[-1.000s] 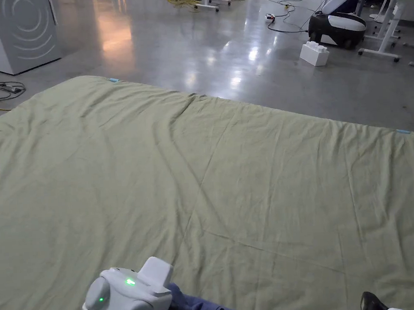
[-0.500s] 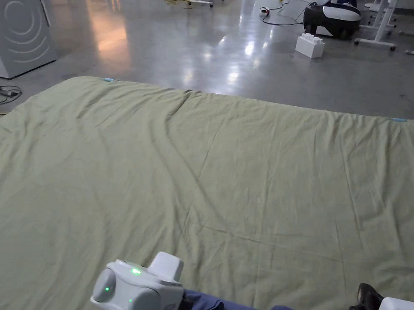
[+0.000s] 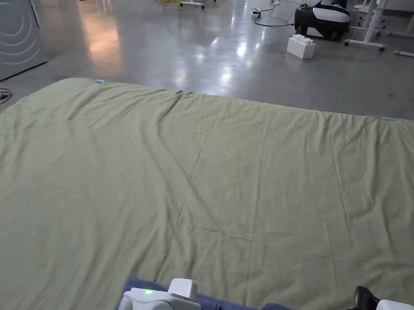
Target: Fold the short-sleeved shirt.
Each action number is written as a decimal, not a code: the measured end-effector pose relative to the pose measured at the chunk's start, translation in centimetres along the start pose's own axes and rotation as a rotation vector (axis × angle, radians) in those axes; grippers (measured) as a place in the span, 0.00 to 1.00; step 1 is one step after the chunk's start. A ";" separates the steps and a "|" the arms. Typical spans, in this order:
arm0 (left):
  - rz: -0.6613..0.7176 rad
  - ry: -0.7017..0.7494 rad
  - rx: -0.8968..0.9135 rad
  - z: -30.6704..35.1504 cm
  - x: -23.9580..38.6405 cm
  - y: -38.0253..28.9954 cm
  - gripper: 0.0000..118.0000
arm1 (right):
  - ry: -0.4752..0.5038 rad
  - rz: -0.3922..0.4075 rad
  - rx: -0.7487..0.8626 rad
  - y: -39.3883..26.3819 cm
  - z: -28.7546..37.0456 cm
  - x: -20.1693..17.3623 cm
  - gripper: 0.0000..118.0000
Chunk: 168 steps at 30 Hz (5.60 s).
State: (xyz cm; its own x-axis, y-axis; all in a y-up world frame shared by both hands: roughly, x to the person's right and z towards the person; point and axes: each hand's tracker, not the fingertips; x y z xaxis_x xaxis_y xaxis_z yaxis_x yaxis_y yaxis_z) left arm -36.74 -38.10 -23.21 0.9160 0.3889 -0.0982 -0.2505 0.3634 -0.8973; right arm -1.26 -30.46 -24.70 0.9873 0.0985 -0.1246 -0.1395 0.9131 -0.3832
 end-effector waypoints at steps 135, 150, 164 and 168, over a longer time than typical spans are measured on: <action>-0.344 -0.014 0.514 8.6 6.9 3.6 0.06 | -0.001 -0.048 0.109 3.4 0.5 0.5 0.00; -0.299 0.480 1.134 16.2 0.4 3.4 0.06 | -0.070 0.028 0.347 10.0 0.4 -0.1 0.00; -0.242 0.420 0.973 14.9 -3.9 0.8 0.06 | 0.195 0.061 0.049 2.0 2.6 -7.2 0.00; -0.209 0.391 0.881 13.6 -5.3 -0.7 0.06 | 0.314 0.092 -0.037 -1.9 1.9 -12.3 0.00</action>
State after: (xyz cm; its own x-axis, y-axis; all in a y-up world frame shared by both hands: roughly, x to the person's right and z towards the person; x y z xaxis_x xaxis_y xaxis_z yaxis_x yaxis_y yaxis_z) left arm -45.69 -28.94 -16.18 0.9677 -0.0045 -0.2521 -0.0703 0.9553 -0.2871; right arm -12.96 -32.64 -20.68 0.8995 0.0480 -0.4342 -0.2354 0.8905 -0.3894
